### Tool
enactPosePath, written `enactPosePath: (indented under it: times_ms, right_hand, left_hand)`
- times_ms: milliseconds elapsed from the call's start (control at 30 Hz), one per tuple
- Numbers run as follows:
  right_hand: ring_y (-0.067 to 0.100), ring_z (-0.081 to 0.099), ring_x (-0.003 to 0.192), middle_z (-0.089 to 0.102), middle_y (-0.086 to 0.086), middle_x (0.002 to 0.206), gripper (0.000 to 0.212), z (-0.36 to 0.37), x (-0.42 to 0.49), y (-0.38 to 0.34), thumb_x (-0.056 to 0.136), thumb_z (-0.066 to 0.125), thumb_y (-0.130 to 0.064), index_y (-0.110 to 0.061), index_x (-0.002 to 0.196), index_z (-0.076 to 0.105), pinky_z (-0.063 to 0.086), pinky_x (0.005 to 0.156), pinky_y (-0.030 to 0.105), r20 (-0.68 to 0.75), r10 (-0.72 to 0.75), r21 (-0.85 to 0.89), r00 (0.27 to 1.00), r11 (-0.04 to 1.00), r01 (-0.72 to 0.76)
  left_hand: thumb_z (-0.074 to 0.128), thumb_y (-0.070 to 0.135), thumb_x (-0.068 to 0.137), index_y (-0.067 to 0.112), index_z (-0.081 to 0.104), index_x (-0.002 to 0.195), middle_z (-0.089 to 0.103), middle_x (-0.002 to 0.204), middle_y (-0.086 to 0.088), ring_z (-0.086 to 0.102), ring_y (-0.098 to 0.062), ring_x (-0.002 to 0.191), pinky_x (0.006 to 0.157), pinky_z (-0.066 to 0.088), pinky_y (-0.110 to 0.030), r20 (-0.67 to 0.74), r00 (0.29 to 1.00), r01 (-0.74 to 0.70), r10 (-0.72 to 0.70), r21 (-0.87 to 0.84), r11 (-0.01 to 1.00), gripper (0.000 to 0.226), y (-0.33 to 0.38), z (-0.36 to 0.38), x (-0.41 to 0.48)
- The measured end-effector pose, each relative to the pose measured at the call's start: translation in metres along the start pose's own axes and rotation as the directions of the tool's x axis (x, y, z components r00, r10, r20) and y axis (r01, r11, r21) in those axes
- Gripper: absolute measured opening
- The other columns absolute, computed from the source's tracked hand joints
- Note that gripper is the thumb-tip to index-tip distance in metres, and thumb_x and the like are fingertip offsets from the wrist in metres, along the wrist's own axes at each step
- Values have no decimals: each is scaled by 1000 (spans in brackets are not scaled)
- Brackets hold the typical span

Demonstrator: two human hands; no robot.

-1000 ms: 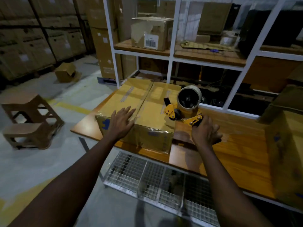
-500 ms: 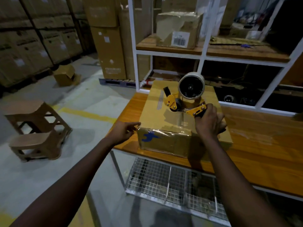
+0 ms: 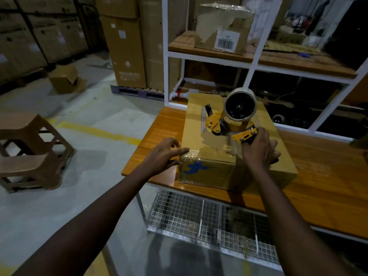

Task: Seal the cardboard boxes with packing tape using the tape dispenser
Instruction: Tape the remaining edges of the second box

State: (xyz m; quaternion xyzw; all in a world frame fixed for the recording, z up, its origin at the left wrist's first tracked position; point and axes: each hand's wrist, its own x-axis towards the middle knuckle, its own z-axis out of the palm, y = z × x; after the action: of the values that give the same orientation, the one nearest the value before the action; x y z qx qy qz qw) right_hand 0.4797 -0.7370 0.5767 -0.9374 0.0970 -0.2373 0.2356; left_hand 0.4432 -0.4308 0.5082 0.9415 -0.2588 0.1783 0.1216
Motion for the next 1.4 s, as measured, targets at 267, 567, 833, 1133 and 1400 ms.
enactPosePath:
  times_ms: [267, 567, 833, 1133, 1400]
  right_hand:
    - [35, 43, 107, 54, 6, 120, 29, -2, 2, 3, 87, 61, -23, -19, 112, 47, 30, 86, 48, -19, 7, 5, 1000, 1000, -7]
    - [36, 44, 113, 55, 6, 123, 35, -14, -1, 14, 87, 63, -24, -18, 118, 47, 32, 90, 51, -60, 63, 39, 996, 997, -61]
    - [35, 44, 112, 56, 7, 117, 31, -36, 6, 30, 86, 61, -25, -18, 113, 48, 31, 87, 48, -112, 135, 38, 985, 991, -131]
    - [37, 43, 114, 53, 7, 121, 26, -54, 9, 48, 88, 58, -25, -18, 111, 49, 30, 90, 50, -154, 209, 24, 966, 978, -208]
    - [37, 43, 115, 54, 7, 122, 25, -79, 6, 74, 88, 58, -25, -18, 111, 49, 29, 93, 50, -223, 264, 55, 938, 964, -258]
  left_hand:
    - [60, 27, 95, 38, 29, 151, 34, 156, -16, 42, -39, 135, 99, 43, -52, 179, 942, -321, 284, 234, 918, 65, -2, 9, 14]
    - [59, 61, 85, 42, 8, 156, 15, 161, -22, 37, -44, 135, 102, 39, -55, 337, 881, -448, 332, 363, 817, 89, -16, 7, 21]
    - [28, 61, 97, 38, 1, 157, 16, 162, -15, 33, -37, 138, 105, 37, -53, 328, 832, -540, 448, 290, 790, 70, 30, -3, 72]
    - [54, 64, 86, 40, -10, 154, 7, 161, -18, 37, -39, 122, 88, 44, -47, 399, 816, -565, 419, 390, 728, 97, 49, 22, 77]
    - [38, 66, 88, 37, 3, 157, 5, 164, -18, 31, -45, 139, 106, 35, -58, 368, 759, -649, 538, 348, 677, 82, 81, 17, 116]
